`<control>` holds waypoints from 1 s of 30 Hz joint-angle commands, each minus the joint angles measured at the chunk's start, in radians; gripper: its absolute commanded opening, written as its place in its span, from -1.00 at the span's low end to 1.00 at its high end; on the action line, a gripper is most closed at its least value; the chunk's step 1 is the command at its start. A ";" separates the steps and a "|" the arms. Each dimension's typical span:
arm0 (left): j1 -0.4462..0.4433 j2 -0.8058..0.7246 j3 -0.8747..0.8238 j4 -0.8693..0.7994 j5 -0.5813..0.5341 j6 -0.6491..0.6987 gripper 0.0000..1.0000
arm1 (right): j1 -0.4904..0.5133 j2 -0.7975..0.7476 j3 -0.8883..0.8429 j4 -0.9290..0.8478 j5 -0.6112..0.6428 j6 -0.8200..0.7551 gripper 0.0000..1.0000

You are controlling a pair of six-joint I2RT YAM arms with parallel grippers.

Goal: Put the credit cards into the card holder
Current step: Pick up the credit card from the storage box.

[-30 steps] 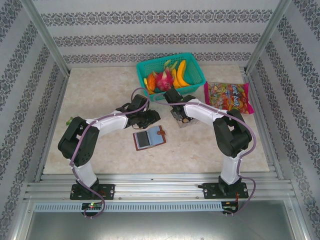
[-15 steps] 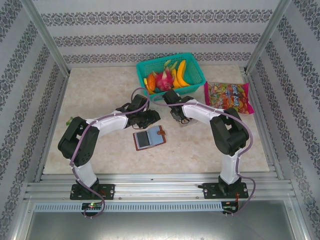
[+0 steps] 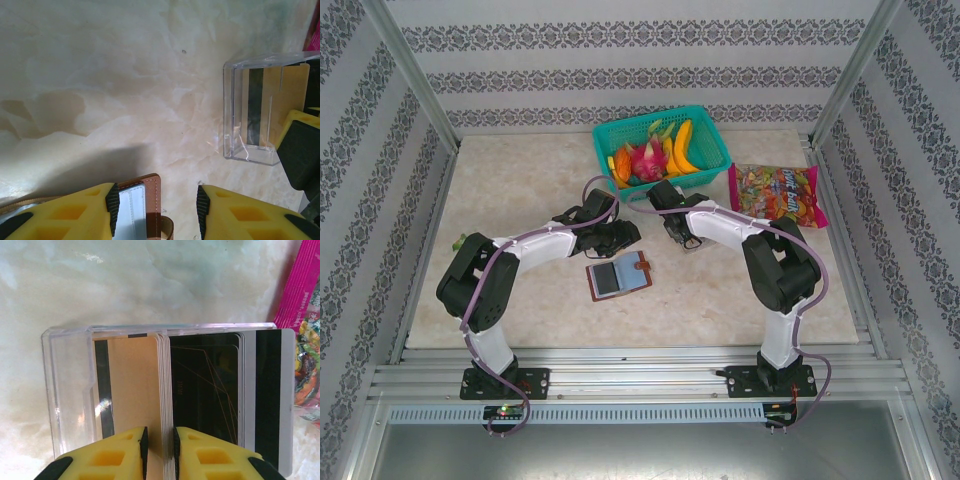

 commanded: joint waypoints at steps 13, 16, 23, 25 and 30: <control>-0.014 0.016 0.023 0.026 0.005 -0.011 -0.04 | -0.011 -0.048 -0.014 0.000 0.035 0.008 -0.66; -0.015 0.018 0.024 0.026 0.009 -0.011 -0.04 | -0.014 -0.054 -0.018 0.001 0.037 0.008 -0.66; -0.015 0.019 0.023 0.026 0.007 -0.012 -0.04 | -0.017 -0.068 -0.021 0.001 0.034 0.010 -0.80; -0.015 0.020 0.025 0.027 0.009 -0.012 -0.04 | -0.017 -0.070 -0.018 -0.005 0.031 0.012 -0.84; -0.017 0.020 0.025 0.026 0.009 -0.011 -0.04 | -0.019 -0.082 -0.019 -0.010 0.019 0.013 -0.93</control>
